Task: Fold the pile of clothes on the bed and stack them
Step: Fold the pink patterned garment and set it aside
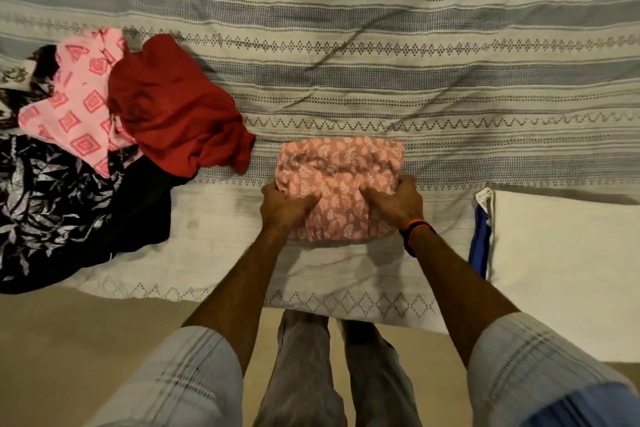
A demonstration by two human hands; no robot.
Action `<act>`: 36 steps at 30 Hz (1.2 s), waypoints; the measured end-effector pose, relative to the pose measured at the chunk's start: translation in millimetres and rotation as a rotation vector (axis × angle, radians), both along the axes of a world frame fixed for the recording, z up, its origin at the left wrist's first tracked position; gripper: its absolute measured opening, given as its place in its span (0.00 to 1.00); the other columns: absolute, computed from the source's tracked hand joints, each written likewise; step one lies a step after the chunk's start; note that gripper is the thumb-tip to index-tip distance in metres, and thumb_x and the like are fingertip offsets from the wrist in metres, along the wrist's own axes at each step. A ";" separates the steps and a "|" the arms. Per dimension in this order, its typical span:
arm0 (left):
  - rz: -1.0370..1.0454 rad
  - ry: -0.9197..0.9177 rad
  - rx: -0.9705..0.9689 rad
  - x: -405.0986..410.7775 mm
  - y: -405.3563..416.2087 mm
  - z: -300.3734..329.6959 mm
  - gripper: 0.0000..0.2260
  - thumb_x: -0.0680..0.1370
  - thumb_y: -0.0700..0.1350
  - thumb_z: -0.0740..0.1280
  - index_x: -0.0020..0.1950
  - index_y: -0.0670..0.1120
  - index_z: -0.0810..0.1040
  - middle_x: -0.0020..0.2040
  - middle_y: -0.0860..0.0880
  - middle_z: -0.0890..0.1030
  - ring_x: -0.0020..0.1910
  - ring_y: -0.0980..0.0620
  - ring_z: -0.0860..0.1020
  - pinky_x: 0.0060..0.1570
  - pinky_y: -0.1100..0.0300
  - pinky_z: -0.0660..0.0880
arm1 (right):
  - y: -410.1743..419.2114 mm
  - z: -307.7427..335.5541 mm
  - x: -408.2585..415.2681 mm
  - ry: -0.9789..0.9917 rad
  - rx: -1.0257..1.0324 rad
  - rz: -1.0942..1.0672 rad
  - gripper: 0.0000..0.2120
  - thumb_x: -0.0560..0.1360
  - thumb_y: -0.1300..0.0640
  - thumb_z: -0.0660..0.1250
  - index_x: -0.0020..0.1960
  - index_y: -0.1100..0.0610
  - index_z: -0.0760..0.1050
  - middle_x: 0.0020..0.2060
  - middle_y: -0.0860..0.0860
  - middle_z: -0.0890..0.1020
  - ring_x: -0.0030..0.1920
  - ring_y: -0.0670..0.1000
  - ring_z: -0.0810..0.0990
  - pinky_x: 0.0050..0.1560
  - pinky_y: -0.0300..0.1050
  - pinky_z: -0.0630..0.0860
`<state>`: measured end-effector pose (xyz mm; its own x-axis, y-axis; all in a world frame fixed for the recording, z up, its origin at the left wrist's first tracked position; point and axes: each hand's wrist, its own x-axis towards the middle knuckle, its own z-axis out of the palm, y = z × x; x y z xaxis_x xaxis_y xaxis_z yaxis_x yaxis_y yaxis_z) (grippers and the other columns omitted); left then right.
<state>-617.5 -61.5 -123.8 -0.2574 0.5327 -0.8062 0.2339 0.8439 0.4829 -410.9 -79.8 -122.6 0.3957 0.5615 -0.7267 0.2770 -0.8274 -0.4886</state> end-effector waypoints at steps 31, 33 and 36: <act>-0.126 -0.325 0.149 186.8 18.5 139.7 0.29 0.72 0.38 0.76 0.69 0.42 0.67 0.60 0.45 0.78 0.55 0.46 0.80 0.46 0.51 0.81 | -11.8 150.8 171.9 -0.067 0.281 -0.093 0.28 0.70 0.51 0.77 0.66 0.58 0.75 0.62 0.55 0.80 0.61 0.56 0.77 0.63 0.50 0.74; -0.142 -0.319 0.152 218.9 19.2 138.3 0.31 0.71 0.40 0.77 0.70 0.43 0.66 0.63 0.44 0.77 0.59 0.44 0.78 0.54 0.44 0.80 | -11.8 151.6 203.5 -0.079 0.281 -0.097 0.29 0.70 0.51 0.77 0.66 0.59 0.75 0.62 0.56 0.79 0.62 0.57 0.77 0.64 0.52 0.74; -0.152 -0.304 0.133 276.6 19.0 132.6 0.33 0.71 0.40 0.77 0.72 0.43 0.66 0.65 0.45 0.76 0.61 0.43 0.77 0.58 0.41 0.78 | -11.7 147.9 259.2 -0.093 0.256 -0.126 0.29 0.69 0.51 0.77 0.66 0.60 0.75 0.62 0.56 0.79 0.62 0.57 0.77 0.63 0.52 0.74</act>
